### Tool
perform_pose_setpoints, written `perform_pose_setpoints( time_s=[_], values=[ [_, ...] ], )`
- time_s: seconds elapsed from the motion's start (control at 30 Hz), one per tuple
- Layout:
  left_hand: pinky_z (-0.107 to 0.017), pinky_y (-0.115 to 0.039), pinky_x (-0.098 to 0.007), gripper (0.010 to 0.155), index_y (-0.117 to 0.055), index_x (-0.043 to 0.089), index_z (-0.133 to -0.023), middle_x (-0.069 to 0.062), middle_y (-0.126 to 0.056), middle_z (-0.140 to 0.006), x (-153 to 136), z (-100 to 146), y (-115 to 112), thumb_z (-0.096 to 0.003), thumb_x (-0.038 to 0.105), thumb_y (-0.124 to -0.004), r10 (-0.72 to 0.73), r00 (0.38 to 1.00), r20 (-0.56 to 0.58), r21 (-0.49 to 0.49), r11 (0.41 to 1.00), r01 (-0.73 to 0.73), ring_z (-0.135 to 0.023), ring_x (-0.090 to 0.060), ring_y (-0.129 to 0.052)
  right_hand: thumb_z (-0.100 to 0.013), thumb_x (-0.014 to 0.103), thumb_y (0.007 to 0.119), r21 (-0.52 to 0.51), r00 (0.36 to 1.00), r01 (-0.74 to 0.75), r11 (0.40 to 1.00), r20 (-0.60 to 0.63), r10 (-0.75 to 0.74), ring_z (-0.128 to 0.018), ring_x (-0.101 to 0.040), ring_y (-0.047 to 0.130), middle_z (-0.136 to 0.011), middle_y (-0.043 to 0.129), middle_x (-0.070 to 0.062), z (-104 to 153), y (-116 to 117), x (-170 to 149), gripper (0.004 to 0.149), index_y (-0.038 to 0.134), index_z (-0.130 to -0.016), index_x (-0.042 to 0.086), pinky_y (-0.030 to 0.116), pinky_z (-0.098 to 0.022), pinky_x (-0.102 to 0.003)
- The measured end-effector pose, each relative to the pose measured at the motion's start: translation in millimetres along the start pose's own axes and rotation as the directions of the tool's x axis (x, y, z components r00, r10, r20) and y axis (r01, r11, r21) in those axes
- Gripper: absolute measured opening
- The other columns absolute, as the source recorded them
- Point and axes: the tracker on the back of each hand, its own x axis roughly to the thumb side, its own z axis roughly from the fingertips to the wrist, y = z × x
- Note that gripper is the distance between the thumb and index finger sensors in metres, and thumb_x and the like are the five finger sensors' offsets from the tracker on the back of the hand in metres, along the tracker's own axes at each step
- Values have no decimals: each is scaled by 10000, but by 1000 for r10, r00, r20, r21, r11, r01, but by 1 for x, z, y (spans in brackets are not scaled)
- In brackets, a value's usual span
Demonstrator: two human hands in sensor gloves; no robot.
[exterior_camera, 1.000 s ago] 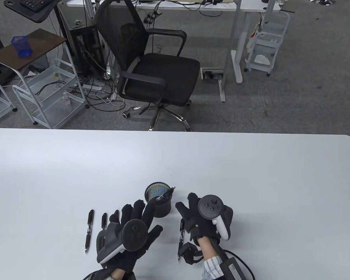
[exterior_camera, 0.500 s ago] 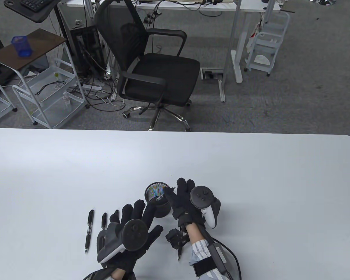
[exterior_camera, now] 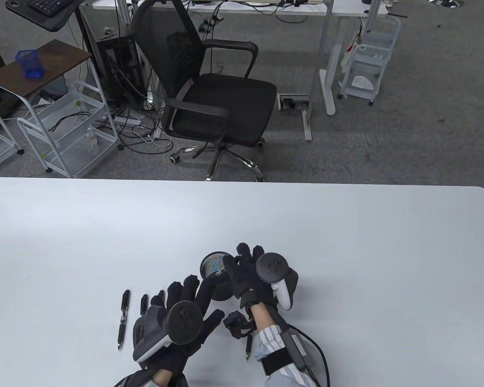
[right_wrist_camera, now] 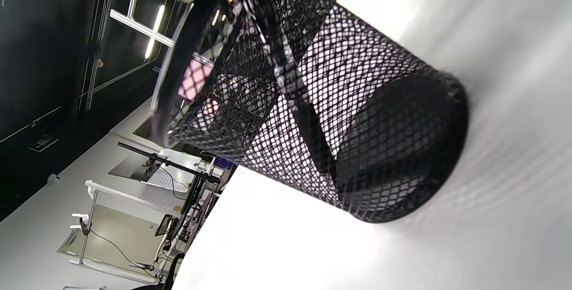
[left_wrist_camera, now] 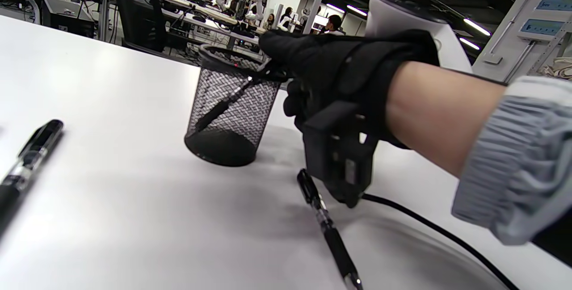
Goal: Press to open click pens
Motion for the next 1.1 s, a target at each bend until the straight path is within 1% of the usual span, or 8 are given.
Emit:
perform_pose_setpoints(
  time_s=[0.1, 0.2, 0.33, 0.4, 0.5, 0.8, 0.97, 1.1],
  values=[
    [-704, -261, -842, 690, -252, 242, -1270, -251, -258, -1314, 0, 0, -1, -729, 552, -548, -4, 1000, -1, -2, 1000, 4, -1140, -635, -305, -712, 341, 569, -12, 1000, 12, 1000, 2, -12, -1029, -607, 182, -1162, 24, -402, 0, 0, 0, 577, 408, -1198, 75, 219, -731, -718],
    [-704, -262, -842, 689, -254, 243, -1270, -252, -259, -1314, 1, 0, -1, -729, 551, -548, -6, 1000, 0, -5, 1000, 6, -1139, -636, -304, -710, 367, 565, -29, 999, 38, 999, 12, -37, -1027, -609, 177, -1165, 28, -400, 1, -1, -1, 570, 426, -1200, 111, 219, -724, -728],
    [-703, -263, -842, 687, -255, 244, -1270, -252, -260, -1314, 1, 0, -1, -729, 552, -547, -9, 1000, -1, -6, 1000, 9, -1138, -637, -305, -686, 436, 629, -46, 993, 121, 992, 15, -121, -1023, -617, 192, -1164, 43, -409, 0, -4, -1, 673, 415, -1204, 66, 241, -711, -748],
    [-703, -261, -843, 688, -255, 243, -1270, -250, -261, -1314, 1, 0, -1, -729, 551, -548, -8, 1000, 0, -5, 1000, 8, -1139, -635, -304, -680, 396, 661, -74, 990, 144, 987, 11, -144, -1023, -616, 221, -1171, 84, -407, 0, -4, -1, 635, 491, -1184, 50, 252, -708, -751],
    [-702, -262, -843, 685, -256, 248, -1269, -252, -260, -1314, 1, 0, -1, -729, 551, -549, -7, 1000, -1, -3, 1000, 7, -1140, -634, -304, -686, 349, 672, -57, 992, 127, 990, 5, -127, -1018, -621, 223, -1172, 106, -411, 0, -2, -3, 575, 545, -1164, 54, 245, -700, -752],
    [-702, -261, -843, 684, -256, 250, -1270, -254, -261, -1313, 2, -1, -1, -729, 550, -548, -11, 1000, -1, -6, 1000, 11, -1139, -637, -304, -676, 298, 693, -127, 973, 231, 965, 25, -230, -999, -639, 223, -1179, 152, -397, 0, -4, -5, 466, 685, -1092, 90, 258, -662, -783],
    [-701, -261, -844, 684, -259, 247, -1270, -253, -260, -1314, 2, 0, -1, -729, 550, -548, -10, 1000, -3, -4, 1000, 10, -1135, -641, -308, -664, 280, 719, -127, 971, 238, 963, 44, -235, -987, -642, 205, -1180, 162, -393, 0, -4, -3, 433, 741, -1050, 85, 249, -649, -786],
    [-701, -262, -844, 683, -259, 246, -1270, -255, -263, -1313, 2, 0, -1, -730, 549, -549, -11, 1000, -6, -4, 1000, 11, -1134, -643, -308, -647, 245, 744, -101, 966, 252, 962, 80, -245, -977, -642, 179, -1174, 156, -400, 1, -4, 3, 425, 772, -1019, 40, 232, -635, -791]
  ],
)
